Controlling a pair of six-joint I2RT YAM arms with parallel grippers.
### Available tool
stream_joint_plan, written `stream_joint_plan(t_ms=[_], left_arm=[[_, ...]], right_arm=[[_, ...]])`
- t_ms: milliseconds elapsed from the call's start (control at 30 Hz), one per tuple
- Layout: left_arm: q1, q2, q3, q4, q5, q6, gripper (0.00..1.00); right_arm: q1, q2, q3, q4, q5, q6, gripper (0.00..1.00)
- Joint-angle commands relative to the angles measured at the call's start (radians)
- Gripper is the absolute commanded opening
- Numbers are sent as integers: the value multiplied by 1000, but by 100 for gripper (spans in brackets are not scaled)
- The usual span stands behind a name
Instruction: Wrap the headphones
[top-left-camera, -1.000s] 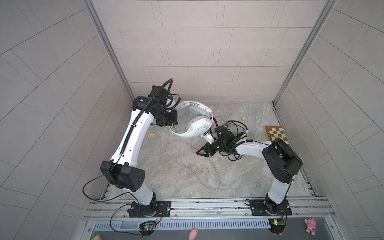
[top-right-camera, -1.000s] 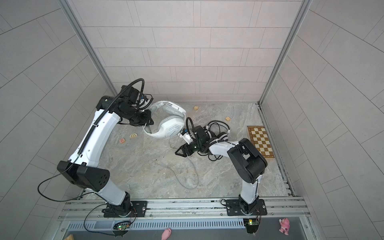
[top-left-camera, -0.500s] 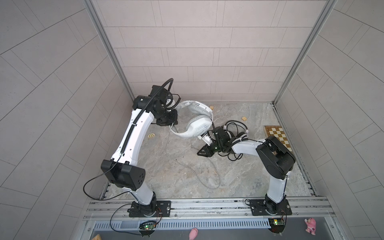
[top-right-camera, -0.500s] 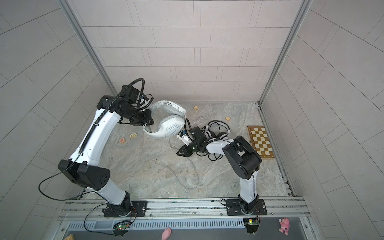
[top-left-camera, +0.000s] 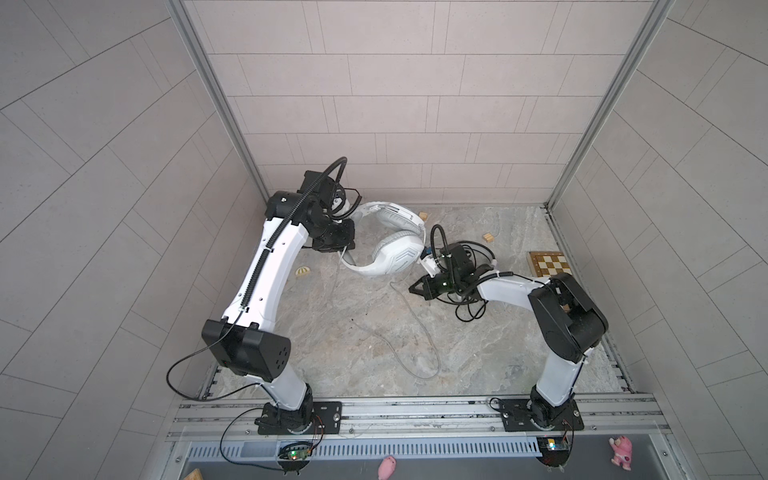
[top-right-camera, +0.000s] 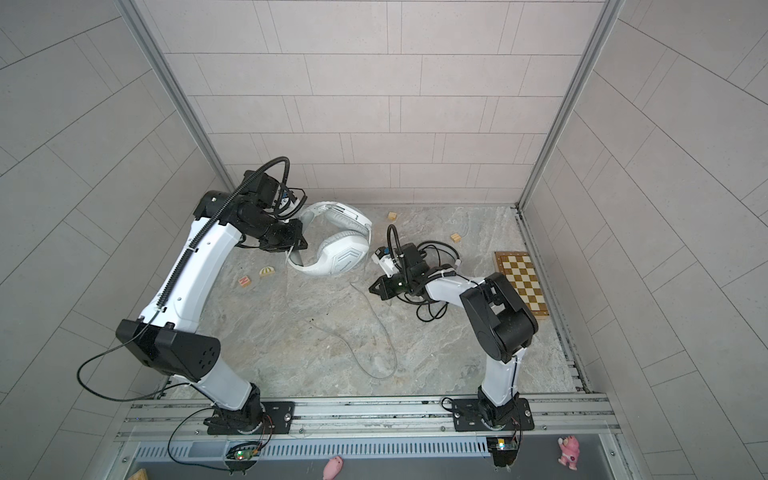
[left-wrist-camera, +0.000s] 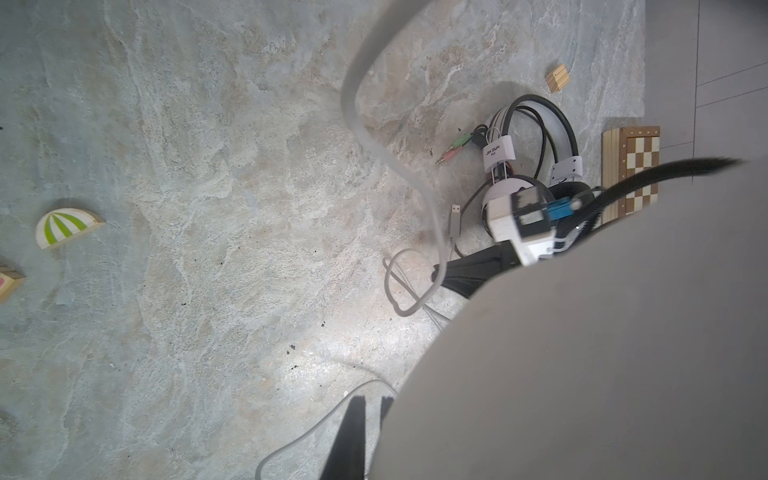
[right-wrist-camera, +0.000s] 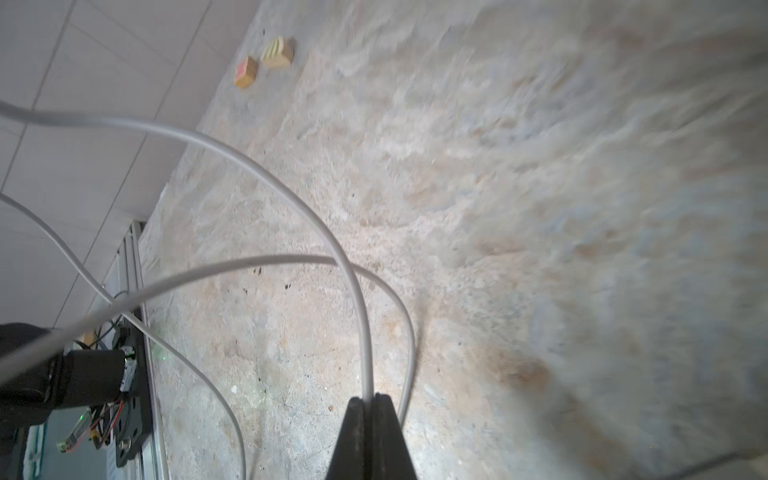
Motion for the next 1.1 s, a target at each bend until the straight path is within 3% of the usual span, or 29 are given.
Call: stream_joint_plan(t_ms=[0,100,233,433,633,833,1067], left_arm=[[4,-33,-20,12,-3,0,0],[4,-47,-68,29,-3,2,0],[4,-63,-118,42,-10,4,0],[4,-82,-154,48,-56,7,0],[8,-97,-171,45,-89,10,0],[15,-111,-180,44,-68,14,0],[46,-132,-189,61,5,10,0]], right_arm=[[-27,-152,21,3,49,31,4],[-91,-266,51,-34,128,46,4],[-273,-399,61,0,237,157,3],[-578,-453,103,31,256,333,3],[-799,-421,84,101,222,495,3],[-883,-333,104,91,206,515,3],[-906,-277,63,27,304,457,3]])
